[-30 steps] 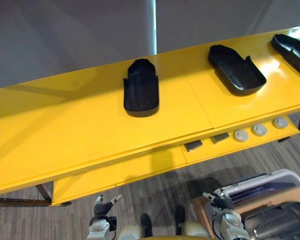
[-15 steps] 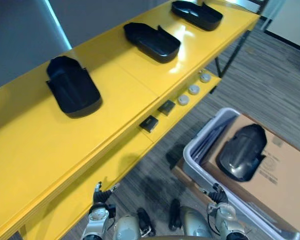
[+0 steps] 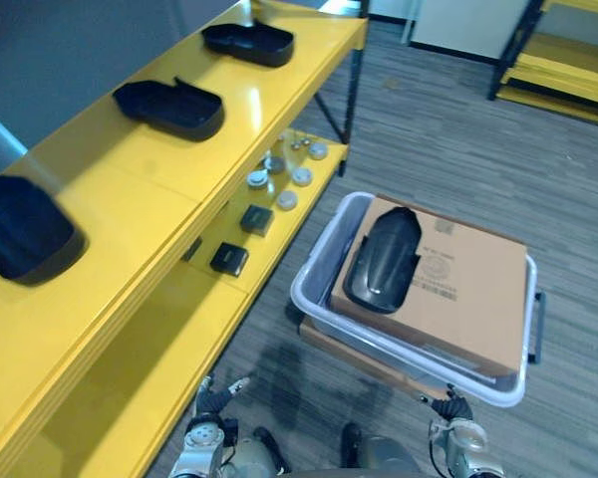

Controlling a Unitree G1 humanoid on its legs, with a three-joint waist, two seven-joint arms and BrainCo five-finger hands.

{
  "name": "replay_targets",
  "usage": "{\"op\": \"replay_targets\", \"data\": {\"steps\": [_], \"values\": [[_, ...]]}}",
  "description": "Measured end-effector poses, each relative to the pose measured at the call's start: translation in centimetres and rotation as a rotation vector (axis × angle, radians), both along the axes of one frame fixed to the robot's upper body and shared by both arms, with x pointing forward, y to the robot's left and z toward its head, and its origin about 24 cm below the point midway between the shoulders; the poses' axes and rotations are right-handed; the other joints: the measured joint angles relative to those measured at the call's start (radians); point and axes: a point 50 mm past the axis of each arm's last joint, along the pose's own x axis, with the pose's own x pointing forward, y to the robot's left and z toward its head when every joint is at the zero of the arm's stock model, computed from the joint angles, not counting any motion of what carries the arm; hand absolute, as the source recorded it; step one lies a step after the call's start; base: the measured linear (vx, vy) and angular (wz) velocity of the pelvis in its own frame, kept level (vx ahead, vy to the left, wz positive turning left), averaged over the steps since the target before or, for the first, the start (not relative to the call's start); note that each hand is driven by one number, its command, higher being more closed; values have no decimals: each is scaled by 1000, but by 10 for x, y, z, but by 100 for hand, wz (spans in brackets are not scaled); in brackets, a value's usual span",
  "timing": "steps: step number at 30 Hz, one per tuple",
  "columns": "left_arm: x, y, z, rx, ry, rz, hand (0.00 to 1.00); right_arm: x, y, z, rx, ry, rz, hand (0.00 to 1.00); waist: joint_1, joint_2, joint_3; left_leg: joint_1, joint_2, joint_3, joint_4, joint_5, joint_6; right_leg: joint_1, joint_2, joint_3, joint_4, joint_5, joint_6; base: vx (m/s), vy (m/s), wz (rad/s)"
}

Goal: Walk over and take plastic housings, then place them on the shelf

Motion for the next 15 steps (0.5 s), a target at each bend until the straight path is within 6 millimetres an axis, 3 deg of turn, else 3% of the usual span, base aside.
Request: {"op": "replay_targets", "data": {"steps": [1,2,7,11,15], "values": [[-6,0,-3,-1,20,4,0,-2,-4,0,0,2,-29,0,6,18,-1,15,-40,-77,-94,5,-6,-8,9,36,2,2,10,-41,241,-88],[-9,2,-4,2,28,6,0,-4,-4,-1,3,5,-36,0,10,25,1,28,-45,-85,-118,-1,34,-18,18,57,7,-6,23,-16,278,-109],[-9,4,-6,7,51,6,0,-22,7,-9,73,25,-130,0,-1,4,-15,77,-94,11,-203,-17,49,-14,-31,106,-70,42,84,87,176,-40],[-11,6,-7,12,65,11,0,-25,0,-8,77,-2,-236,0,-7,12,-23,122,-105,47,-238,3,86,21,-42,101,-131,74,103,196,78,-36],[-7,6,-6,12,60,16,0,-33,-12,-5,59,-25,-353,0,-11,20,-34,175,-103,47,-240,4,87,78,-42,95,-186,101,111,192,17,-34]]}}
